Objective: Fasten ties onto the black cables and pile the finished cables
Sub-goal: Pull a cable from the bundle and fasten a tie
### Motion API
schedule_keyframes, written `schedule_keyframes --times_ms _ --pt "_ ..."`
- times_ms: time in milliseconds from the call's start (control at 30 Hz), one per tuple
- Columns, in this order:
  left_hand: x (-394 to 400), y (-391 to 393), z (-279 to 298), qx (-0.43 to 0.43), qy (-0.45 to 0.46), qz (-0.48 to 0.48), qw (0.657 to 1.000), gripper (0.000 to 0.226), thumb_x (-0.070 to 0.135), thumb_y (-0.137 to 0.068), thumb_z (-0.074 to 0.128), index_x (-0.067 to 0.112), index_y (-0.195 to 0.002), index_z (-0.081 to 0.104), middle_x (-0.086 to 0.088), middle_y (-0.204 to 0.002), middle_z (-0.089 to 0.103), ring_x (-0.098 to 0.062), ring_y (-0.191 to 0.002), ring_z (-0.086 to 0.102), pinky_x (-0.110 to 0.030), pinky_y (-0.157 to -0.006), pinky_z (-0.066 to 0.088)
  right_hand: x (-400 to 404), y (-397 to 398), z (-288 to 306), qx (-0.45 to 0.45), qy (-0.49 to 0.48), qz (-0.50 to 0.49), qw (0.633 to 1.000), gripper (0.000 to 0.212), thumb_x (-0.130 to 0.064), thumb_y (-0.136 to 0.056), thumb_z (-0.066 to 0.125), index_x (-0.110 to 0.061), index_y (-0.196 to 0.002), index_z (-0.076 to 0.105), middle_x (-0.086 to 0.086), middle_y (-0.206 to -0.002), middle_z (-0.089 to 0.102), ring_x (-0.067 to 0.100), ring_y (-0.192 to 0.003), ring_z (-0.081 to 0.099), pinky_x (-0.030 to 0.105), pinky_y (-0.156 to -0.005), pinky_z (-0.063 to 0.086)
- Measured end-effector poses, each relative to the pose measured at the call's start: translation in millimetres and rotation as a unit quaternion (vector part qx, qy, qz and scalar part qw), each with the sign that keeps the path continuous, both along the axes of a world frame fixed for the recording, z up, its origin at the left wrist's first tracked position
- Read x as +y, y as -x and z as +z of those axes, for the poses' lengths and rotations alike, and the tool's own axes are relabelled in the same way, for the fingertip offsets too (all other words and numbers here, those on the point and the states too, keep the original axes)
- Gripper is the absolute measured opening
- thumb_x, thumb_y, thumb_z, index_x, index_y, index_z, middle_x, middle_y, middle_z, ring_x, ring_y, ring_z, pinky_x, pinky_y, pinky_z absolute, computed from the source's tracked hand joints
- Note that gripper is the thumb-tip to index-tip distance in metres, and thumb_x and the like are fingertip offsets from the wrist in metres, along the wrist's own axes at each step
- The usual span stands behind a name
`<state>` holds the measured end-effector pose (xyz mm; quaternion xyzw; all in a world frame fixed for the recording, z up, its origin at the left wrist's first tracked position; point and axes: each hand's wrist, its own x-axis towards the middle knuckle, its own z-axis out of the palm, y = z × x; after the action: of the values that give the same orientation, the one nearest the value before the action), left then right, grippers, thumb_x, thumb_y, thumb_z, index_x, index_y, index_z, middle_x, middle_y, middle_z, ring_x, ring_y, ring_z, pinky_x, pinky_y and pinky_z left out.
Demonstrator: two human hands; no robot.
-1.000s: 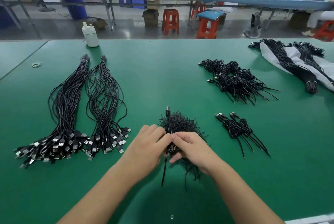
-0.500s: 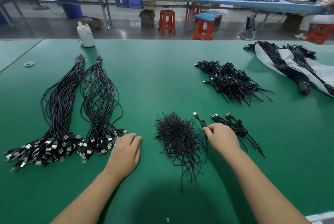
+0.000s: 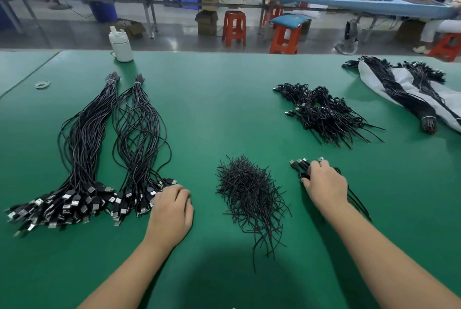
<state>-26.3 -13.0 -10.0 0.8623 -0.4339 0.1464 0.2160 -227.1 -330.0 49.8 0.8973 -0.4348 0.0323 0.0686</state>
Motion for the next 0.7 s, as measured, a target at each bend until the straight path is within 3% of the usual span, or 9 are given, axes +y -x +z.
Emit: schedule_keyframes --times_ms 133,233,367,600,700 --pt "1 -1 -1 -0.002 -0.021 0.031 0.999 0.03 0.026 -0.088 0.043 0.011 -0.093 0.067 -0.003 -0.101 0.059 -0.024 -0.106 0.054 -0.038 -0.083 0.038 22 -21 -21 -0.133 -0.14 0.057 0.98 0.017 -0.032 -0.1 0.053 -0.017 -0.093 0.056 -0.005 -0.08 0.059 0.01 -0.063 0.057 0.029 -0.056 0.052" --pt "1 -1 -2 0.005 -0.031 0.047 0.998 0.029 0.026 -0.086 0.044 0.012 -0.097 0.067 -0.003 -0.108 0.058 -0.025 -0.114 0.052 -0.04 -0.09 0.036 28 -26 -40 -0.198 -0.206 0.037 0.958 0.02 -0.029 -0.103 0.049 -0.015 -0.093 0.06 -0.006 -0.073 0.06 0.011 -0.06 0.057 0.028 -0.05 0.044" --pt "0 -2 -4 0.018 -0.038 0.066 0.997 0.021 0.017 -0.082 0.059 0.011 -0.102 0.066 -0.007 -0.113 0.058 -0.027 -0.115 0.052 -0.041 -0.095 0.038 31 -20 -55 -0.305 -0.194 0.002 0.932 0.016 -0.026 -0.102 0.052 -0.02 -0.09 0.061 -0.012 -0.07 0.061 0.006 -0.059 0.057 0.025 -0.049 0.04" --pt "-12 -9 10 -0.013 -0.067 0.082 0.994 0.02 0.017 -0.08 0.069 0.018 -0.099 0.065 0.004 -0.094 0.061 -0.021 -0.091 0.055 -0.038 -0.078 0.041 30 -24 -62 -0.308 -0.177 0.015 0.935 0.017 -0.025 -0.101 0.053 -0.025 -0.085 0.058 -0.014 -0.069 0.06 0.005 -0.058 0.058 0.027 -0.049 0.047" --pt "-25 -27 27 -0.003 -0.172 0.119 0.978 0.035 0.023 -0.084 0.06 0.019 -0.119 0.062 0.0 -0.12 0.061 -0.024 -0.119 0.05 -0.041 -0.096 0.038 29 -23 -63 -0.306 -0.17 0.021 0.937 0.017 -0.025 -0.1 0.053 -0.024 -0.084 0.058 -0.014 -0.069 0.059 0.004 -0.058 0.057 0.024 -0.049 0.044"
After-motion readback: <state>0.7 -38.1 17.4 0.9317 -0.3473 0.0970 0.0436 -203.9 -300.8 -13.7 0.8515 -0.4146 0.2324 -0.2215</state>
